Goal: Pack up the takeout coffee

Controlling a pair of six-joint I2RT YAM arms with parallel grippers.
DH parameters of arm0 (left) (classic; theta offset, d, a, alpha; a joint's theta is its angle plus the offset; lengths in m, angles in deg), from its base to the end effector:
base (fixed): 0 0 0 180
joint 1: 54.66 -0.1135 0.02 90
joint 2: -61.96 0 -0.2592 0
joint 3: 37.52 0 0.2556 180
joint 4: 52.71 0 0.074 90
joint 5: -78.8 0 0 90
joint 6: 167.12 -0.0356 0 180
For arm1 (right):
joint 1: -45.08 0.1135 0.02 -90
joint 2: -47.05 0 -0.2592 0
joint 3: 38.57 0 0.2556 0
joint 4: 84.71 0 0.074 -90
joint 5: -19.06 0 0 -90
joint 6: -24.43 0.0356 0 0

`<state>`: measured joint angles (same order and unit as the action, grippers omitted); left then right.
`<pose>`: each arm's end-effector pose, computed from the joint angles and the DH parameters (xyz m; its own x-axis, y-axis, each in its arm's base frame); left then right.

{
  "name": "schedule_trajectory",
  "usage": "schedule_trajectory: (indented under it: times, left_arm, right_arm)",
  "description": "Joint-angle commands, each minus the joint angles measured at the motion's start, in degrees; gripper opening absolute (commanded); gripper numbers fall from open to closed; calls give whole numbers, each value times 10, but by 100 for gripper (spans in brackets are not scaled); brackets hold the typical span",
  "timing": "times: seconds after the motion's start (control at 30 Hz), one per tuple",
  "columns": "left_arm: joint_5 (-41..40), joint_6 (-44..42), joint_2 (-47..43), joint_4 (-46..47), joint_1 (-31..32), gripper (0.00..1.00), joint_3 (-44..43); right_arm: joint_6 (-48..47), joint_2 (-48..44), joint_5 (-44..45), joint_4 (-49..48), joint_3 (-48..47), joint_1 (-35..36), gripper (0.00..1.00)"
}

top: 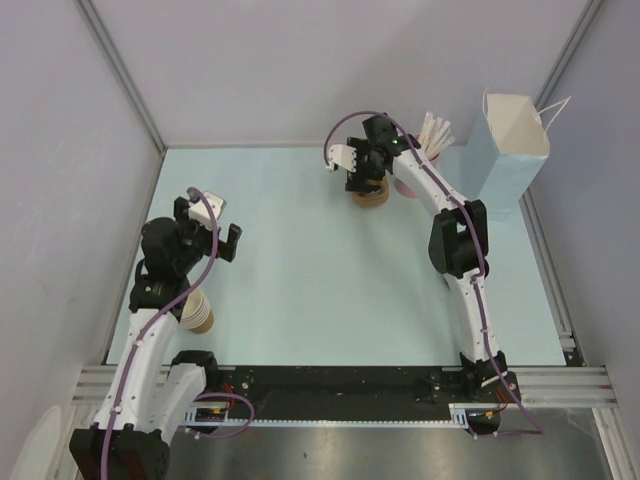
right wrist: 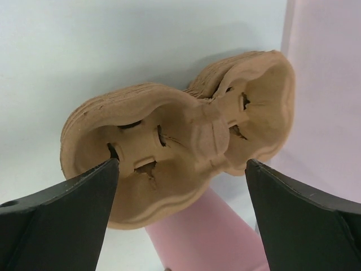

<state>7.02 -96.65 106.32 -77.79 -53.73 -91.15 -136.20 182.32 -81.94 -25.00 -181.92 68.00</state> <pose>0.1905 -0.0142 0.3065 -0.1510 0.3200 -0.9353 0.3891 0.8890 0.2414 0.4808 0.2107 0.2464 0.2241 -0.9107 -0.3470 -0.8442 -0.0035 -0.5360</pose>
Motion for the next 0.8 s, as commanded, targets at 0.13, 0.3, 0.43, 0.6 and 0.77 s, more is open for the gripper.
schedule_trajectory:
  times: [0.13, 0.3, 0.43, 0.6, 0.77]
  left_arm:
    - [2, -10, 4, 7, -3, 99, -4]
    - [-2, -12, 7, 9, -4, 99, -2]
    - [-3, -13, 14, 8, -4, 99, -3]
    - [-2, -13, 18, 8, -3, 99, -4]
    - [-1, -13, 16, 6, -3, 100, -5]
  right_arm:
    - [-7, 47, -33, -22, -43, -16, 100]
    - [12, 77, -50, -24, -75, -21, 97]
    - [22, 90, -67, -18, -93, -25, 87]
    - [23, 82, -89, 4, -92, -27, 57]
    - [33, 64, -105, 8, -87, -31, 38]
